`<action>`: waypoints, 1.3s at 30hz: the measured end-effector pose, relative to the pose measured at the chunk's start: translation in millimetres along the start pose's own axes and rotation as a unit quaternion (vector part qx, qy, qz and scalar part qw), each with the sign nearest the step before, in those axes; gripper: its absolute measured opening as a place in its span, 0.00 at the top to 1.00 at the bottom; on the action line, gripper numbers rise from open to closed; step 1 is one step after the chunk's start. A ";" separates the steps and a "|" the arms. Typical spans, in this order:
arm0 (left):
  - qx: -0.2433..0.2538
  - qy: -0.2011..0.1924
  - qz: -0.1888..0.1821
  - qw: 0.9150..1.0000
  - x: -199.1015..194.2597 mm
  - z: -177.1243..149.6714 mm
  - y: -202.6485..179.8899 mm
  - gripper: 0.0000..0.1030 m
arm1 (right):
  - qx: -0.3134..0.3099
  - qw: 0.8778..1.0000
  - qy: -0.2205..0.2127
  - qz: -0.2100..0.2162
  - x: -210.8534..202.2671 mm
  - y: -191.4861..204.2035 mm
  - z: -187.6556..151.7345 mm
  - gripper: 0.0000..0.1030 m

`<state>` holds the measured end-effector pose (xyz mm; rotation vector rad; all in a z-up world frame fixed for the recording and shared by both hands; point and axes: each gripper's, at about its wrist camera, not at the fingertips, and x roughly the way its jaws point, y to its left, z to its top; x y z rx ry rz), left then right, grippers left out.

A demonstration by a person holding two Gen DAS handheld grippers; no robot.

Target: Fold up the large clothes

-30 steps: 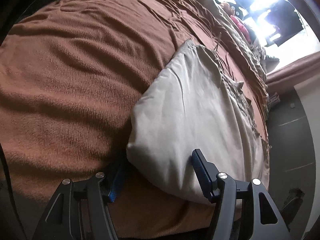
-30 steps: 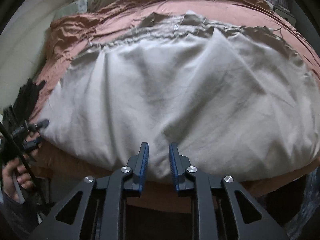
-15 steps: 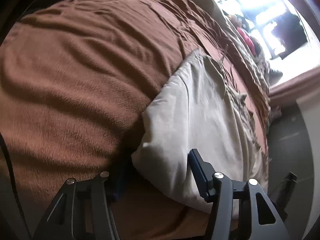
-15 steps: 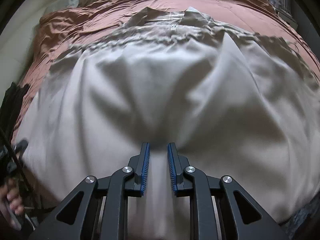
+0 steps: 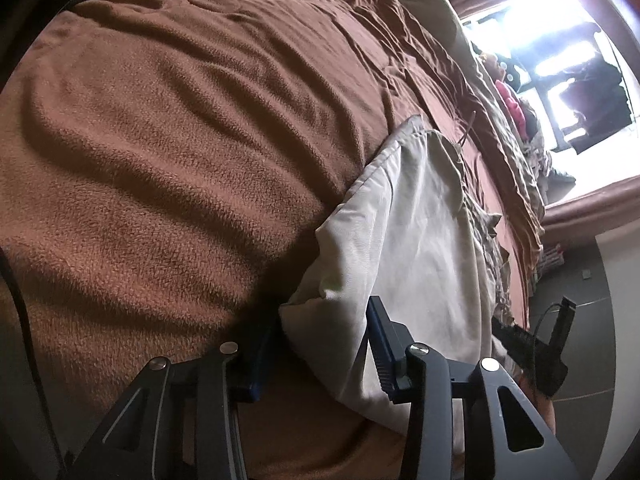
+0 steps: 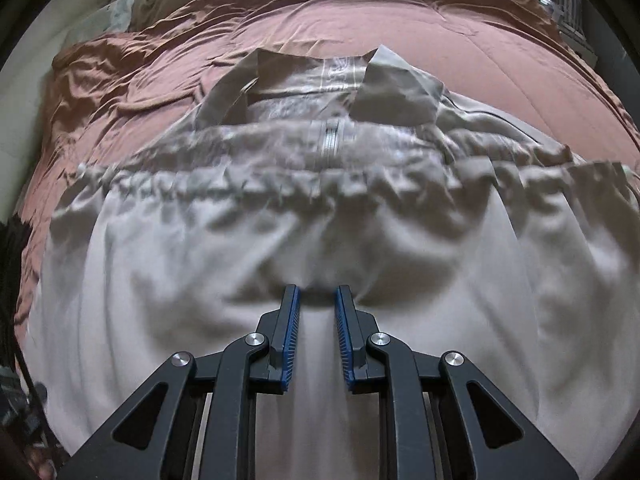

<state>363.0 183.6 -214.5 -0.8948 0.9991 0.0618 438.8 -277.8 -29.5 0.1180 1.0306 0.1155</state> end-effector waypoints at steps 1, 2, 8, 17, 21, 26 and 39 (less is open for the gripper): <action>-0.002 0.001 0.000 1.000 0.6 0.3 0.3 0.57 | 0.000 1.000 0.000 -0.001 1.7 -1.7 4.6 0.86; -0.004 0.001 -0.001 1.000 0.9 0.5 0.7 0.57 | -0.002 1.000 -0.002 -0.005 4.3 -1.4 9.3 0.86; -0.008 -0.008 0.005 1.000 4.0 0.2 -0.3 0.60 | 0.013 1.000 -0.002 0.007 -1.1 -6.4 20.9 0.86; 0.009 -0.028 -0.035 0.999 -19.3 4.1 -30.1 0.83 | 0.033 0.996 -0.057 0.056 -83.6 -20.3 -45.7 0.86; 0.027 -0.037 -0.065 0.997 -38.6 8.4 -55.3 0.85 | 0.046 0.994 -0.058 0.080 -97.9 -27.2 -85.1 0.86; 0.064 -0.046 -0.098 0.992 -60.8 9.3 -100.7 0.87 | 0.049 0.993 -0.052 0.096 -97.4 -28.5 -123.1 0.86; 0.175 -0.045 -0.165 0.970 -89.3 -19.9 -228.0 0.88 | 0.045 0.990 -0.005 0.136 -63.7 -36.4 -157.9 0.86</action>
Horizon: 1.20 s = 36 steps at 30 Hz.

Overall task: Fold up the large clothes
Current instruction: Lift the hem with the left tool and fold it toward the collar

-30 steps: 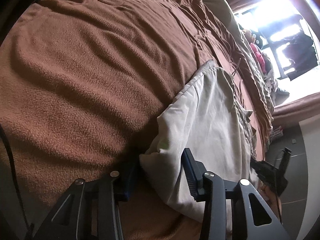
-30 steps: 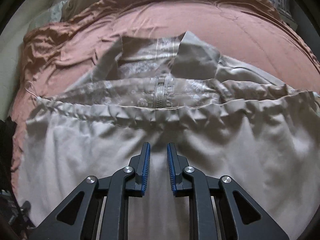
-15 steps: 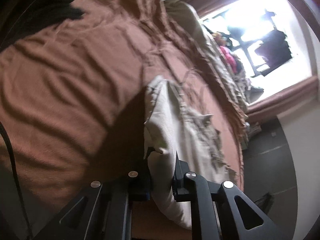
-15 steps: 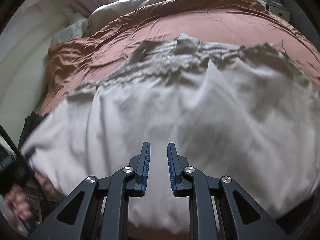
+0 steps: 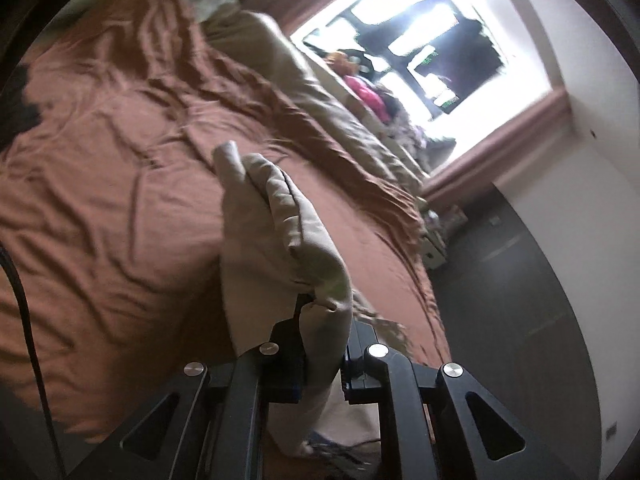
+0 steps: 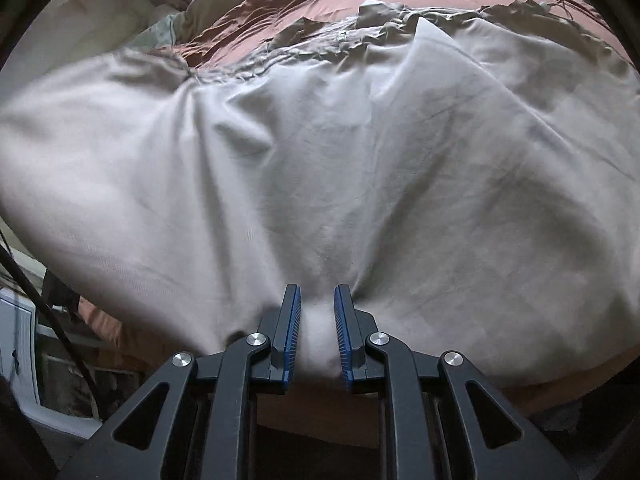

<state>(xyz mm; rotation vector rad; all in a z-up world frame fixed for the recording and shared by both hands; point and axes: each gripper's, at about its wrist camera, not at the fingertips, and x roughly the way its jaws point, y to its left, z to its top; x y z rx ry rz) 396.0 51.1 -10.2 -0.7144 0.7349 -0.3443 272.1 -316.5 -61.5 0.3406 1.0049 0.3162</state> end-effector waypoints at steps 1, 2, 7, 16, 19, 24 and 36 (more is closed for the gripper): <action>0.011 0.003 -0.007 1.000 4.1 -0.7 -12.9 0.88 | -0.002 1.000 0.002 -0.001 0.4 -0.1 0.7 0.86; 0.021 0.006 -0.013 1.000 8.4 -1.5 -25.5 0.88 | -0.004 1.000 0.004 -0.001 -1.0 0.3 1.7 0.86; 0.058 0.019 -0.032 0.998 25.1 -5.2 -75.7 0.88 | 0.027 0.999 0.000 0.036 -20.8 -13.5 7.3 0.86; 0.090 0.058 -0.054 0.993 71.8 -20.8 -141.3 0.89 | 0.076 0.989 -0.100 0.082 -126.4 -80.4 7.9 0.86; 0.096 0.078 -0.065 0.990 92.1 -30.2 -159.9 0.90 | 0.105 0.983 -0.129 0.083 -158.0 -113.1 -4.2 0.86; 0.112 0.115 -0.078 0.984 134.9 -55.6 -196.9 0.90 | 0.148 0.974 -0.161 0.065 -195.3 -164.4 -38.4 0.86; 0.169 0.238 -0.089 0.952 200.2 -156.1 -248.6 0.87 | 0.234 0.953 -0.188 0.044 -232.1 -240.6 -79.9 0.86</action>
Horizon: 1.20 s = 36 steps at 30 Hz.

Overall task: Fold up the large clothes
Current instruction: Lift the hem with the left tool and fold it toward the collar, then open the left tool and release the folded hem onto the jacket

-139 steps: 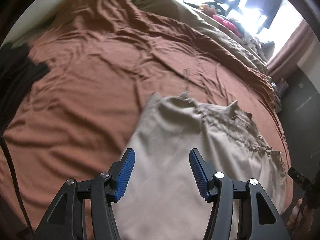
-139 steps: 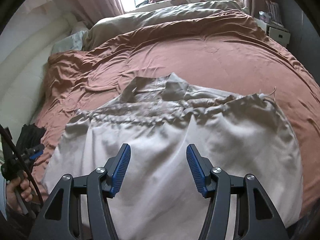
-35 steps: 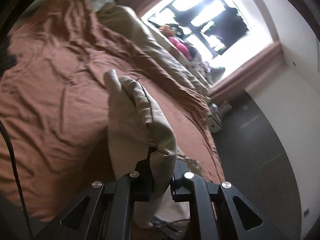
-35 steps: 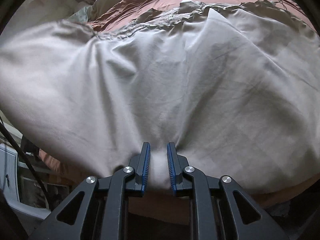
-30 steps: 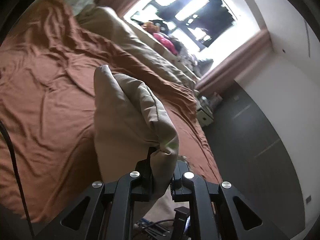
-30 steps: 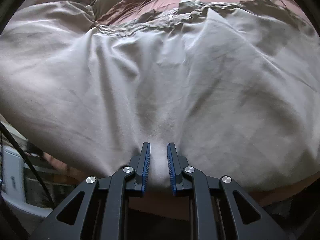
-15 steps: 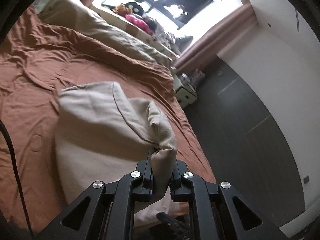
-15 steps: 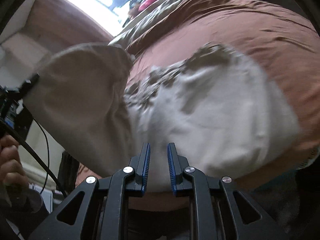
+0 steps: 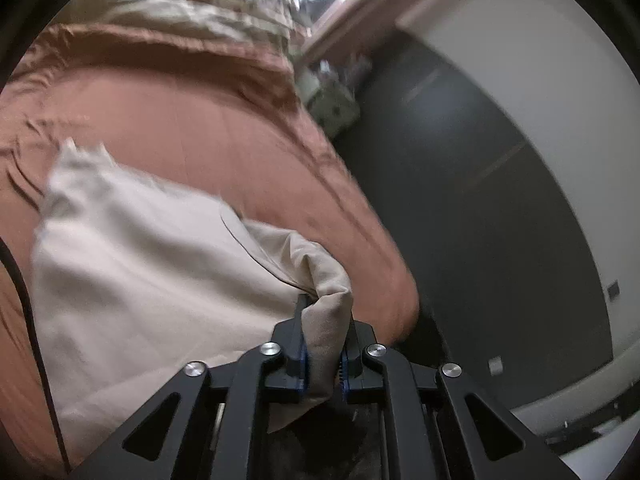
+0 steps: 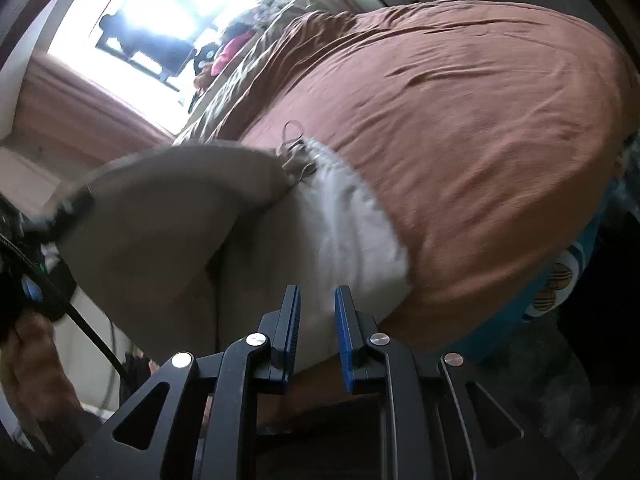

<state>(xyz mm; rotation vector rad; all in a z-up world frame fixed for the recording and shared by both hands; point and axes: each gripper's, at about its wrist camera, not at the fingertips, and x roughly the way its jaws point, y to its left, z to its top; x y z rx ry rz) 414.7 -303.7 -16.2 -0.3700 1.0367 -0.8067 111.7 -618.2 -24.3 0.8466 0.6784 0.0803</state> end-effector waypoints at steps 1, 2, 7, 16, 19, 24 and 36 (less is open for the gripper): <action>-0.002 0.017 0.002 1.000 8.0 -5.7 1.8 0.83 | 0.005 1.000 -0.002 -0.002 -1.3 -2.6 1.1 0.86; -0.006 0.036 0.003 0.999 16.2 -11.6 5.3 0.76 | 0.008 1.000 -0.003 -0.001 -3.4 -4.4 2.2 0.85; -0.026 0.080 -0.034 0.996 25.8 -25.0 18.1 0.34 | 0.024 1.000 -0.010 0.008 -10.6 -15.2 7.0 0.38; -0.021 0.021 0.038 0.999 -17.7 -14.3 54.3 0.29 | -0.029 0.999 0.025 0.017 36.9 -2.5 27.4 0.37; -0.048 0.007 0.057 0.997 -28.8 -12.6 87.3 0.29 | -0.048 0.998 0.045 0.013 59.1 7.7 41.6 0.37; -0.076 -0.016 0.097 0.992 -48.0 -10.8 131.9 0.29 | -0.077 0.994 0.071 -0.001 89.0 26.2 58.9 0.37; -0.158 -0.013 0.151 0.976 -46.0 -30.5 233.7 0.29 | -0.108 0.984 0.136 -0.043 163.9 41.4 100.2 0.37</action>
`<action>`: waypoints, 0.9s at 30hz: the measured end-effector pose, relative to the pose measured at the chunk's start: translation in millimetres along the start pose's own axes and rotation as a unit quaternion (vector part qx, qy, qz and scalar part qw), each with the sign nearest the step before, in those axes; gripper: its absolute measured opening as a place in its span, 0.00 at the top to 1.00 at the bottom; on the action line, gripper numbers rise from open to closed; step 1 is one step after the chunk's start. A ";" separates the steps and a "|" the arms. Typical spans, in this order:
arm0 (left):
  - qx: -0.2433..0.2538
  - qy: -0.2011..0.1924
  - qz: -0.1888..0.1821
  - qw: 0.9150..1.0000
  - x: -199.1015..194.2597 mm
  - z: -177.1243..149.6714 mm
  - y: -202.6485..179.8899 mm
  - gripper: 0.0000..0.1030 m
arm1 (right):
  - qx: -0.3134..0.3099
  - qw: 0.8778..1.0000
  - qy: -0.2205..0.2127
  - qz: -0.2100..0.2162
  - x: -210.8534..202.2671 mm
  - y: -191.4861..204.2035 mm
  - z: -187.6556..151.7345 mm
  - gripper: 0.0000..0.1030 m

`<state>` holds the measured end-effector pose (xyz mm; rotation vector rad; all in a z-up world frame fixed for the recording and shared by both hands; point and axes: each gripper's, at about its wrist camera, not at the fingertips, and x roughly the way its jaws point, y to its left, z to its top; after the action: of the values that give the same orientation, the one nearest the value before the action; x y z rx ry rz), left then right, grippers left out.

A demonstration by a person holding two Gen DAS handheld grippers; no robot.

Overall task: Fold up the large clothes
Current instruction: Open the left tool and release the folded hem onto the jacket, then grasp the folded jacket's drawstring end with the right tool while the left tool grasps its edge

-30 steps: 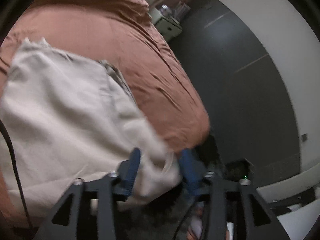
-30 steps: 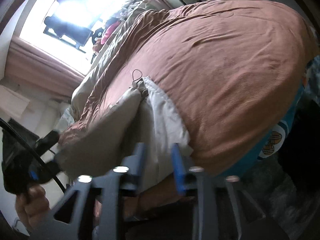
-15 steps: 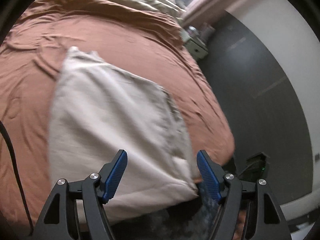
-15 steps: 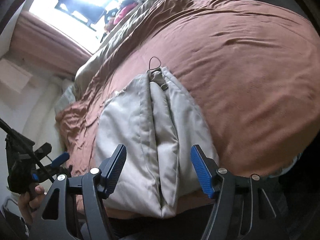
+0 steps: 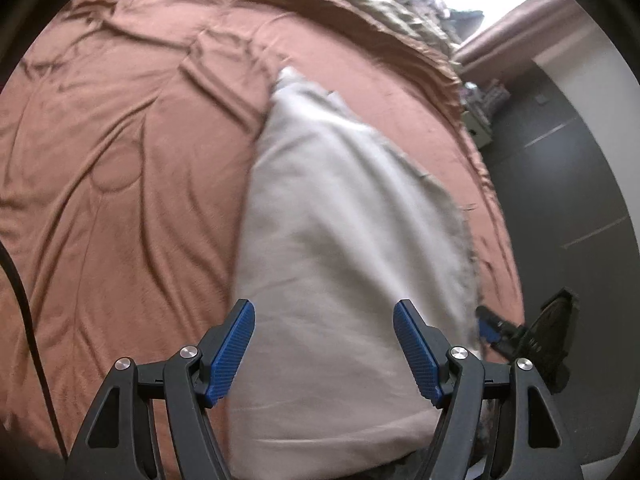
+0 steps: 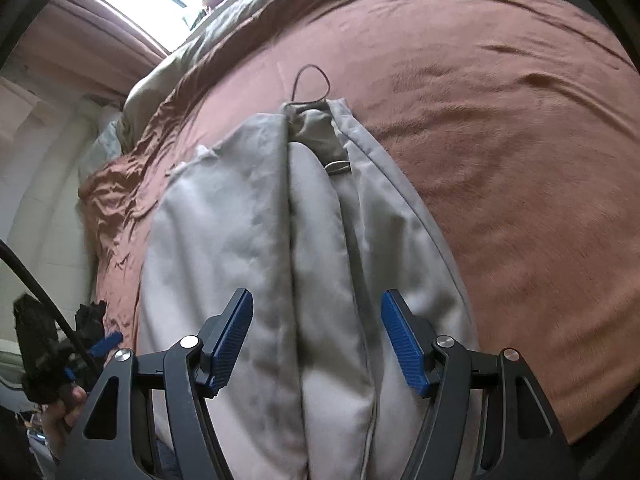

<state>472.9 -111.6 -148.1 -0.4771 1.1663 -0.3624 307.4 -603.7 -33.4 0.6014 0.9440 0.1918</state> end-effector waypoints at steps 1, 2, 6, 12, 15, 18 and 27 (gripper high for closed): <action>-0.006 0.005 0.005 1.000 5.6 -1.0 6.8 0.29 | -0.002 1.000 0.005 0.002 4.3 0.4 5.1 0.37; -0.012 0.009 0.010 1.000 11.3 -2.1 12.9 0.29 | -0.004 1.000 0.011 0.008 7.6 1.4 9.5 0.37; -0.022 0.019 0.027 0.999 24.2 -5.9 27.4 0.29 | -0.020 0.998 0.038 0.041 21.9 10.0 28.5 0.37; -0.028 0.041 0.019 0.999 39.0 -13.6 34.2 0.29 | -0.051 0.996 0.065 0.014 43.7 22.9 56.2 0.76; -0.030 0.046 0.007 0.998 36.2 -15.2 32.9 0.35 | -0.075 0.996 0.052 -0.003 37.8 30.7 62.2 0.95; -0.019 0.047 0.007 0.999 32.2 -15.5 26.6 0.36 | -0.105 0.994 0.015 -0.012 14.1 43.5 59.7 0.98; 0.007 0.048 -0.046 0.998 13.6 -25.3 2.0 0.36 | -0.142 0.987 -0.032 -0.064 -28.0 52.5 59.0 0.98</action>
<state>454.2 -121.1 -167.7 -0.5067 1.2364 -0.4776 343.9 -595.5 41.5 0.2814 0.8714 0.1878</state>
